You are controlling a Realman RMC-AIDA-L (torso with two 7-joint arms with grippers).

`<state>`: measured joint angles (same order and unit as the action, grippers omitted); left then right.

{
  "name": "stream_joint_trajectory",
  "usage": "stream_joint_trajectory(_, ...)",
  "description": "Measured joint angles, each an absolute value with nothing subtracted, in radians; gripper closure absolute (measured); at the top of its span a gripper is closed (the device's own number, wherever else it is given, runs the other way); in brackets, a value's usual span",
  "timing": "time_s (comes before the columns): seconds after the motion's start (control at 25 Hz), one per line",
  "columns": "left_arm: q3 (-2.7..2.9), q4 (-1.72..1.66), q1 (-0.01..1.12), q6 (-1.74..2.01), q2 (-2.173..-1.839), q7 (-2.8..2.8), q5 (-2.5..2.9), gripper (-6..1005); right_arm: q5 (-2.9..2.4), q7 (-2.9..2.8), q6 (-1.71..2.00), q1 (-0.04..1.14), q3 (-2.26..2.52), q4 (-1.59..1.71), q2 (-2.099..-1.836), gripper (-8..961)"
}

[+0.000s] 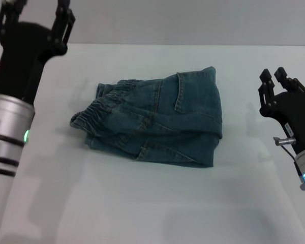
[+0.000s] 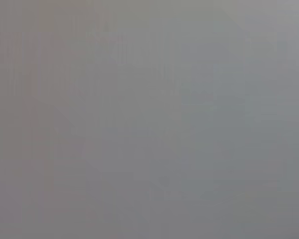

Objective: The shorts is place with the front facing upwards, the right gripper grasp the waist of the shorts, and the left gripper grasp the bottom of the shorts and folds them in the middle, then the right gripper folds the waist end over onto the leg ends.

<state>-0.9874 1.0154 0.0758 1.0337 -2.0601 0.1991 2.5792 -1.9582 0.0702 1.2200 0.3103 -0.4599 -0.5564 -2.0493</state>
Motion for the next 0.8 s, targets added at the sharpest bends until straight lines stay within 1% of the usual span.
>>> stream_joint_trajectory(0.12,-1.029,0.881,0.097,1.047,-2.067,0.102,2.582,282,-1.954,0.07,1.232,0.288,-0.472,-0.557,-2.046,698)
stream_joint_trajectory(0.28,-1.088,0.731,0.101,1.076,-2.064,0.064,2.554,281,-1.955,0.07,1.318,0.227,-0.527,-0.535,-2.065,684)
stream_joint_trajectory(0.36,-1.11,0.696,0.102,1.079,-2.064,0.039,2.55,281,-1.953,0.07,1.345,0.206,-0.544,-0.527,-2.07,676)
stream_joint_trajectory(0.4,-1.159,0.606,0.115,1.084,-2.064,-0.03,2.546,281,-1.953,0.07,1.352,0.197,-0.552,-0.525,-2.071,671)
stream_joint_trajectory(0.6,-1.2,0.463,0.151,1.101,-2.064,-0.114,2.546,281,-1.953,0.076,1.431,0.175,-0.563,-0.488,-2.076,454)
stream_joint_trajectory(0.72,-1.201,0.444,0.154,1.104,-2.064,-0.107,2.547,281,-1.953,0.077,1.458,0.174,-0.558,-0.472,-2.078,241)
stream_joint_trajectory(0.8,-1.201,0.442,0.154,1.105,-2.065,-0.102,2.548,281,-1.953,0.077,1.462,0.173,-0.557,-0.465,-2.078,241)
